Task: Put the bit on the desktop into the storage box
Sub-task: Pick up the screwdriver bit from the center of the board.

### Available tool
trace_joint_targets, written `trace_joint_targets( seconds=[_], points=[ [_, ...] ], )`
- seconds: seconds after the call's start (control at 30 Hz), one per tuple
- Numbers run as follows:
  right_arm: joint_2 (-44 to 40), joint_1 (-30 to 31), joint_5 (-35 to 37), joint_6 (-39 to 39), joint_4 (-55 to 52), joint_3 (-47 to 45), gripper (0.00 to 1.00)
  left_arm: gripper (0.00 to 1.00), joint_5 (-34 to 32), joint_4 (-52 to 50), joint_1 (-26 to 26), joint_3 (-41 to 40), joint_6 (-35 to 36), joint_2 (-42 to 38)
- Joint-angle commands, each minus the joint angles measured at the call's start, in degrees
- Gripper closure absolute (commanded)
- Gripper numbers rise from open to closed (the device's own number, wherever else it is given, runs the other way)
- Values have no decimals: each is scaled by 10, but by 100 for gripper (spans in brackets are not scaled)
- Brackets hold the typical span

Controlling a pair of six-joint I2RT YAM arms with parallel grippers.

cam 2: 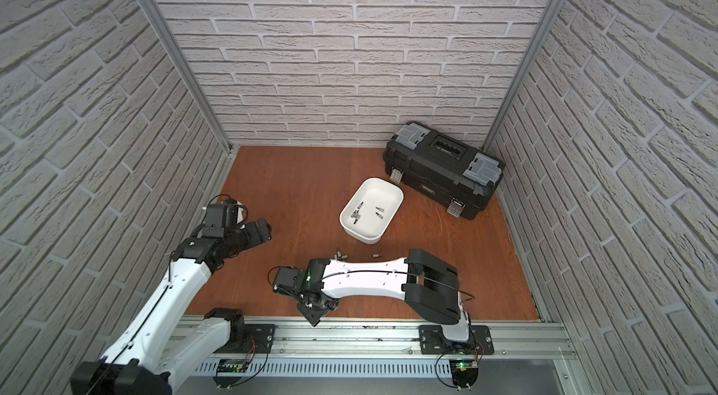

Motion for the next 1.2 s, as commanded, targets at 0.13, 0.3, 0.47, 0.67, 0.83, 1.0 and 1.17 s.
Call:
trace_joint_targets(
  seconds=[0.13, 0.3, 0.47, 0.67, 0.83, 1.0, 1.17],
  points=[
    [45, 12, -19, -13, 3, 27, 47, 2, 0, -1, 6, -10, 6, -4],
    [59, 12, -8, -13, -4, 32, 52, 2, -1, -2, 5, -13, 6, -8],
    [64, 13, 6, -11, -8, 34, 54, 2, 2, -1, 5, -15, 4, -11],
    [72, 12, 15, -11, -11, 40, 56, 2, 4, 0, 5, -15, 4, -10],
    [76, 11, 28, -9, -8, 42, 58, 2, 7, 2, 5, -16, 5, -9],
    [84, 10, 22, -8, 1, 41, 61, 2, 9, 4, 5, -18, 3, -6],
    [87, 10, 20, -2, 11, 33, 65, 2, 12, 5, 5, -17, 2, -5]
  ],
)
